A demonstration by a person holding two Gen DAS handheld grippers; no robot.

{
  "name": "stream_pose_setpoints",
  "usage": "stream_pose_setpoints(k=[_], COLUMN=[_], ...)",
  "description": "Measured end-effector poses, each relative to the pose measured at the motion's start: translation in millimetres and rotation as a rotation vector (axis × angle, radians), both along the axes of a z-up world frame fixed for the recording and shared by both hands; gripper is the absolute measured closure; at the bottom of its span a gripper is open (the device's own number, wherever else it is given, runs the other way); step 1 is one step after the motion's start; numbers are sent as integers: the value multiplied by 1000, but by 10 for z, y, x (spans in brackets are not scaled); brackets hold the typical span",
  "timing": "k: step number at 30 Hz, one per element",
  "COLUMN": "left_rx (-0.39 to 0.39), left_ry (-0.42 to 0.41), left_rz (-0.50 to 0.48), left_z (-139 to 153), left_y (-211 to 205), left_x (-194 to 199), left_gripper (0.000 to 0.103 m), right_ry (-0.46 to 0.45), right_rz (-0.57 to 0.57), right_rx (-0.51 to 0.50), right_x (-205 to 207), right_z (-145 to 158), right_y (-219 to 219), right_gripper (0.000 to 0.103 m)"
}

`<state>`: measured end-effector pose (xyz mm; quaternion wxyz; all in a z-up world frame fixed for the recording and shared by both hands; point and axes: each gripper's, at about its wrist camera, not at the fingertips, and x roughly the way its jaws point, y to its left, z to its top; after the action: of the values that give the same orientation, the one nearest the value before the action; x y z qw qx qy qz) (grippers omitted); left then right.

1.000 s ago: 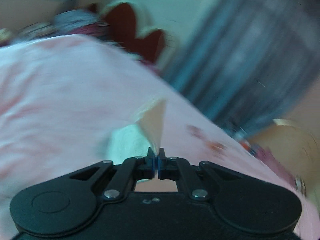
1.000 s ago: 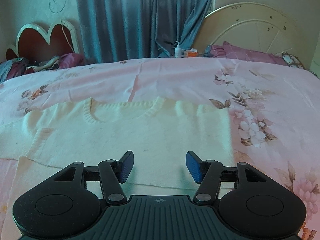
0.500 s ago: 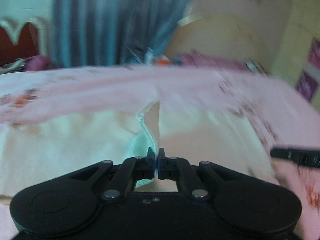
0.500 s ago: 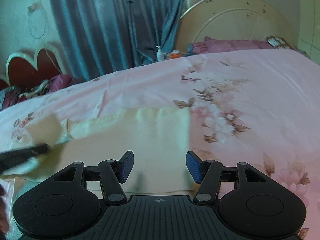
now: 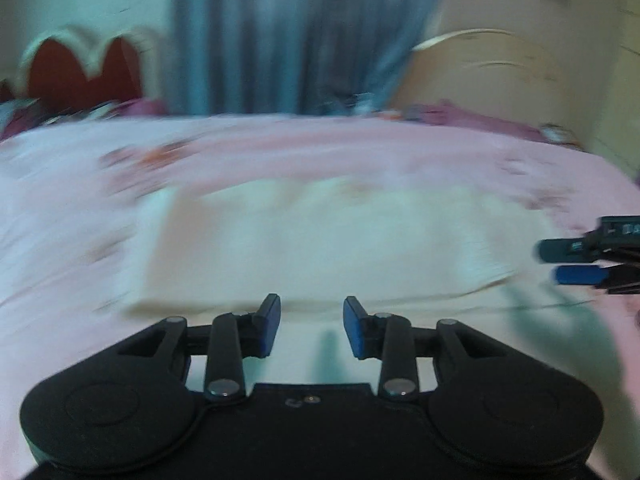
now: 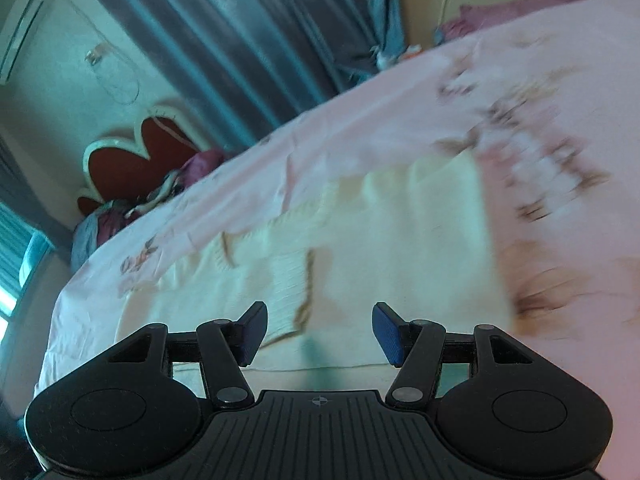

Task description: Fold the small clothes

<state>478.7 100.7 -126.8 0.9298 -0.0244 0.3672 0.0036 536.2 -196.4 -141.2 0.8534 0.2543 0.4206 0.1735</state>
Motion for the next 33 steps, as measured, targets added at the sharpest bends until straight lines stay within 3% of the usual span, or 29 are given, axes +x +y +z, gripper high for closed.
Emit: stream_pose_setpoints(k=[2, 6, 7, 8, 11, 15, 18, 20, 33], left_rx=[-44, -128, -126, -118, -163, -115, -149, -150, -143], left_ry=[44, 77, 69, 62, 51, 33, 32, 34, 54], left_rz=[74, 111, 112, 114, 143, 111, 107, 93, 24], left_z=[-102, -203, -203, -217, -282, -313, -311, -312, -296], left_y=[318, 570, 570, 571, 644, 603, 668, 677, 658], left_x=[-27, 97, 127, 168, 228, 169, 149, 160, 216], left_gripper=[71, 71, 71, 70, 70, 72, 75, 76, 90], right_ry=[23, 20, 12, 11, 1, -85, -139, -104, -65], right_rz=[10, 33, 47, 64, 77, 36, -81, -87, -94], right_rx=[-4, -59, -90, -118, -175, -220, -262, -314, -327], right_x=[84, 254, 283, 312, 367, 261, 132, 94, -88], right_z=[-72, -89, -69, -53, -46, 150, 322, 262, 162], right_y=[130, 341, 403, 459, 531, 397, 42, -118, -199], right_gripper=[45, 45, 54, 74, 97, 99, 99, 99, 99])
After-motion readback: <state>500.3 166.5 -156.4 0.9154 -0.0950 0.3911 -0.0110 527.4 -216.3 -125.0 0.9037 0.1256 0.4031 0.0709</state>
